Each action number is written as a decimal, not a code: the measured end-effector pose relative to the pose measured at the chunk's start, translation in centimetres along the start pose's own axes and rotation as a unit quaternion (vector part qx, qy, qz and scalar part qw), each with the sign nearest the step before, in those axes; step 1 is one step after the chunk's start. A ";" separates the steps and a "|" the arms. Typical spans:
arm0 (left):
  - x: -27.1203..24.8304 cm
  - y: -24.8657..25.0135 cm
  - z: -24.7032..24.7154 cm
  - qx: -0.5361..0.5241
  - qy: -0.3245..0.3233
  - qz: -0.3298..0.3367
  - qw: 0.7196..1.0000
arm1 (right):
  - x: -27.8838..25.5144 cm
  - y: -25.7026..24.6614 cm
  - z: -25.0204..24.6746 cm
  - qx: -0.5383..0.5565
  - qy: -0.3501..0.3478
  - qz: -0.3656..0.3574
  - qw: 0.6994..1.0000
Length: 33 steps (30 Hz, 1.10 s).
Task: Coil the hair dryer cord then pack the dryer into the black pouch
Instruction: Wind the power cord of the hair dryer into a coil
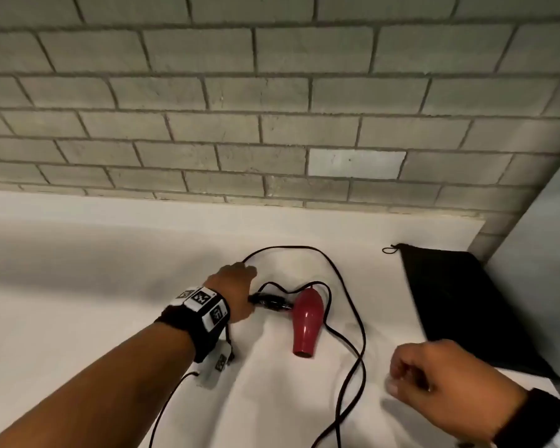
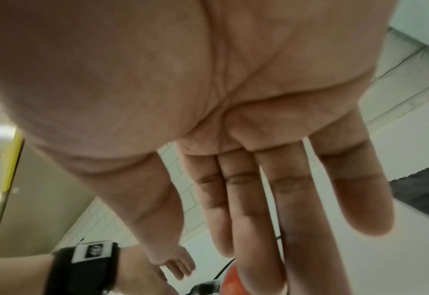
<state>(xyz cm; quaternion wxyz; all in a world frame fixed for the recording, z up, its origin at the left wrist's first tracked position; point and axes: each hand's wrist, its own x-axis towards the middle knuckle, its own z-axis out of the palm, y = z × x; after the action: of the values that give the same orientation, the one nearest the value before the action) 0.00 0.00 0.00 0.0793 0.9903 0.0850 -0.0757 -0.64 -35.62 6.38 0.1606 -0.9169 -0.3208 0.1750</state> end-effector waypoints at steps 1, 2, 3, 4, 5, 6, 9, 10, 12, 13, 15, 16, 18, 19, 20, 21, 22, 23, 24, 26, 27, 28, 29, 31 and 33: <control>0.5 -0.3 0.1 0.030 -0.038 -0.025 0.999 | 0.3 -0.1 0.2 0.001 -0.006 0.002 1.000; 0.7 -0.4 0.1 0.052 -0.058 -0.038 0.996 | 0.3 -0.4 0.0 0.000 -0.007 0.005 1.000; 1.0 -0.7 0.3 0.067 -0.068 -0.034 0.995 | 0.5 -0.5 0.0 0.002 -0.013 0.000 1.000; 0.9 -0.7 0.3 0.070 -0.074 -0.036 0.994 | 0.6 -0.8 0.0 0.008 -0.015 -0.008 1.000; 1.1 -0.8 0.5 0.066 -0.075 -0.030 0.995 | 0.8 -0.7 0.0 0.010 -0.020 -0.012 1.000; 1.0 -0.6 0.3 0.060 -0.079 -0.026 0.995 | 0.9 -0.8 -0.1 0.013 -0.021 -0.009 1.000; 0.7 -0.4 -0.2 0.051 -0.062 0.010 0.997 | 1.9 -0.6 -0.4 0.004 -0.026 0.005 1.000; 0.5 -0.3 -0.7 0.028 -0.051 0.023 0.998 | 2.3 -1.0 -0.5 0.004 -0.027 0.010 1.000; 0.0 0.3 -1.9 -0.027 -0.026 0.063 0.997 | 3.9 -1.5 -0.6 0.008 -0.019 0.004 1.000; -0.1 0.7 -2.5 -0.052 -0.011 0.079 0.995 | 5.0 -2.1 -0.6 0.013 -0.014 -0.006 1.000; -0.4 1.9 -3.7 -0.084 0.024 0.104 0.991 | 7.6 -3.6 -0.8 0.024 0.012 -0.029 0.999; -0.5 2.7 -4.3 -0.098 0.041 0.116 0.988 | 9.1 -4.2 -0.7 0.021 0.033 -0.042 0.998; -0.6 4.2 -5.0 -0.125 0.069 0.133 0.981 | 12.2 -5.1 -0.2 0.003 0.046 -0.039 0.998; -0.6 4.9 -5.2 -0.142 0.077 0.141 0.977 | 13.4 -5.4 0.2 -0.004 0.033 -0.030 0.999; -0.6 5.6 -5.4 -0.160 0.081 0.151 0.972 | 14.5 -5.6 0.5 -0.011 0.017 -0.026 0.999; -0.7 6.3 -5.6 -0.177 0.086 0.159 0.967 | 15.2 -5.6 0.8 -0.015 0.004 -0.024 1.000; -0.8 6.7 -5.7 -0.193 0.091 0.164 0.963 | 15.7 -5.6 1.0 -0.019 -0.001 -0.026 0.999; -0.9 7.0 -5.8 -0.200 0.106 0.162 0.961 | 15.8 -5.4 1.0 -0.016 0.001 -0.024 1.000; -1.1 7.2 -5.7 -0.211 0.136 0.144 0.957 | 15.6 -5.0 1.0 -0.002 0.010 -0.021 1.000; -1.8 6.9 -5.4 -0.324 0.207 0.033 0.923 | 15.1 -4.3 0.7 0.027 0.036 -0.014 0.999; -2.3 6.9 -5.4 -0.458 0.195 -0.050 0.866 | 14.7 -4.0 0.5 0.041 0.053 -0.010 0.998; -2.7 7.0 -5.3 -0.617 0.119 -0.122 0.769 | 14.3 -3.7 0.3 0.055 0.075 -0.011 0.996; -3.1 7.4 -5.4 -0.730 0.003 -0.161 0.665 | 14.0 -3.5 0.2 0.065 0.097 -0.013 0.993; -3.5 8.2 -5.4 -0.788 -0.124 -0.161 0.582 | 13.0 -3.5 0.3 0.054 0.134 -0.034 0.989; -3.2 8.9 -5.7 -0.773 -0.100 -0.119 0.615 | 12.1 -3.8 0.6 0.015 0.165 -0.062 0.984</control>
<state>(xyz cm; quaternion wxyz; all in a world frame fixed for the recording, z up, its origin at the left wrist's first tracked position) -0.70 -8.22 7.33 0.8137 0.5303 0.2207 -0.0893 5.95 -24.94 4.76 0.2353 -0.9089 -0.3440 0.0159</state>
